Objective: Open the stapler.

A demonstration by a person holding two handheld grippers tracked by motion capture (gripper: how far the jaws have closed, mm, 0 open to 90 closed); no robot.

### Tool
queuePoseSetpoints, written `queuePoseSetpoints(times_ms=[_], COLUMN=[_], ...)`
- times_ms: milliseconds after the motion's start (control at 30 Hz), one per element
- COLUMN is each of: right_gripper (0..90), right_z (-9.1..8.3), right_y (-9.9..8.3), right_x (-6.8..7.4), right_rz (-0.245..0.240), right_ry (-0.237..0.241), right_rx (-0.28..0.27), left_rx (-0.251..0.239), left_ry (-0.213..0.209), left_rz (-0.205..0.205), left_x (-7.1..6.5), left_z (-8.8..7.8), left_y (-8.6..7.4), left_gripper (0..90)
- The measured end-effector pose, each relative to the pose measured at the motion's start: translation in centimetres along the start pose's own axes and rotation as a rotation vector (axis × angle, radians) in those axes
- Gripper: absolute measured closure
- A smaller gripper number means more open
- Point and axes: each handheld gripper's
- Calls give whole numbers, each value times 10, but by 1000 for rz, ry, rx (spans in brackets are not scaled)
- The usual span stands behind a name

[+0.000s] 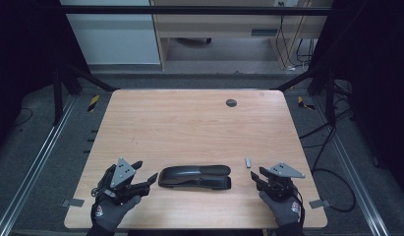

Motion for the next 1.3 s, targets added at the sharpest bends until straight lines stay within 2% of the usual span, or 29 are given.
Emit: queuePoseSetpoints(times_ms=[333,467,1033,1300], right_gripper=[616,619,621,619], right_z=[-3,-4,-3,-2], right_y=[-2,-1,-3,-3], right_x=[-5,-7,-9,-9], right_rz=[6,3,14,0], right_ry=[-9,-15,-20,-24], right_rx=[4,1,18,19], left_rx=[-5,5,9,12], left_ry=[-22,-38,-81,-98], left_rz=[57,97,168,208], left_x=[-15,-22,-48,-58], left_z=[7,12,33,36], left_y=[16,22,45,50], left_gripper=[330,327,316,309])
Point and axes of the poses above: each handheld gripper's, and its own axes: z roughly forward along the jaws, y roughly out of its top, x roughly to its left, and after that the axes turned 2 degrees about z, right-handed
